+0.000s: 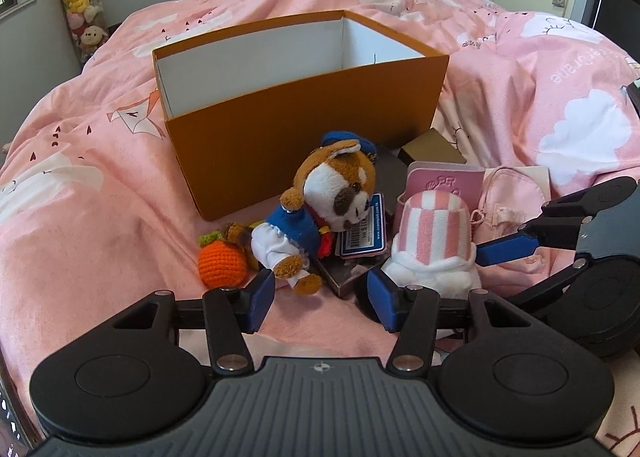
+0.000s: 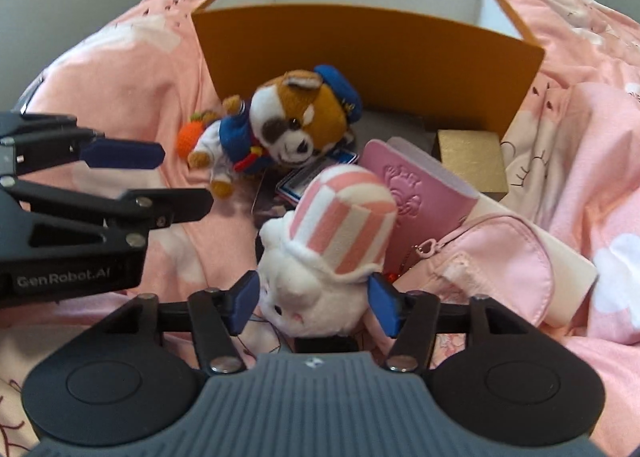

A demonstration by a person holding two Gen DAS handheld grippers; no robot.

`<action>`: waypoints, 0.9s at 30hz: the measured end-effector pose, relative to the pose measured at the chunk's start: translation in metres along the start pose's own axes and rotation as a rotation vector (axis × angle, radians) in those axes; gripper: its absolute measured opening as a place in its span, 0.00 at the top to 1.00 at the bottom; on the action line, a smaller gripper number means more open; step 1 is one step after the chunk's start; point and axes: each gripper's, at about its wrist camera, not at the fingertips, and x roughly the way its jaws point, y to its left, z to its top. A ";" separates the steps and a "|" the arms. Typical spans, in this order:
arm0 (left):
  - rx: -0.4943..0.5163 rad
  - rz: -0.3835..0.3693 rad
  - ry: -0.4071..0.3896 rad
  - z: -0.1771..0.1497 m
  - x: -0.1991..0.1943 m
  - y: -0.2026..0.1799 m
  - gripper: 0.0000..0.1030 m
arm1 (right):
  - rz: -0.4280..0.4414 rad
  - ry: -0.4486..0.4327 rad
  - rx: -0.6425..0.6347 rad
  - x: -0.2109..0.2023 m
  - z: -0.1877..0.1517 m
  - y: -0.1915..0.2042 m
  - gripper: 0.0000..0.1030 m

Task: Organize objects
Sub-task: 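Grasp the white plush with pink-striped hat using the right gripper, then lift the white plush and carry it over the orange box with the right gripper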

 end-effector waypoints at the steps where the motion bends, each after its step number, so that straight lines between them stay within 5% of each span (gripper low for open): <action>1: -0.001 0.001 0.003 0.000 0.001 0.000 0.39 | 0.001 0.006 -0.002 0.003 0.000 0.000 0.34; 7: -0.012 0.013 0.013 0.001 0.005 0.003 0.37 | -0.015 0.016 -0.027 0.018 0.003 0.001 0.31; 13: -0.006 0.001 0.008 0.003 0.005 0.006 0.34 | -0.014 -0.012 -0.035 0.017 0.003 -0.003 0.40; 22: 0.042 -0.001 -0.059 0.017 -0.002 0.011 0.29 | -0.040 -0.147 -0.067 -0.032 0.020 -0.007 0.43; 27: 0.151 0.006 -0.077 0.027 0.005 0.010 0.26 | -0.080 -0.195 -0.059 -0.038 0.038 -0.019 0.43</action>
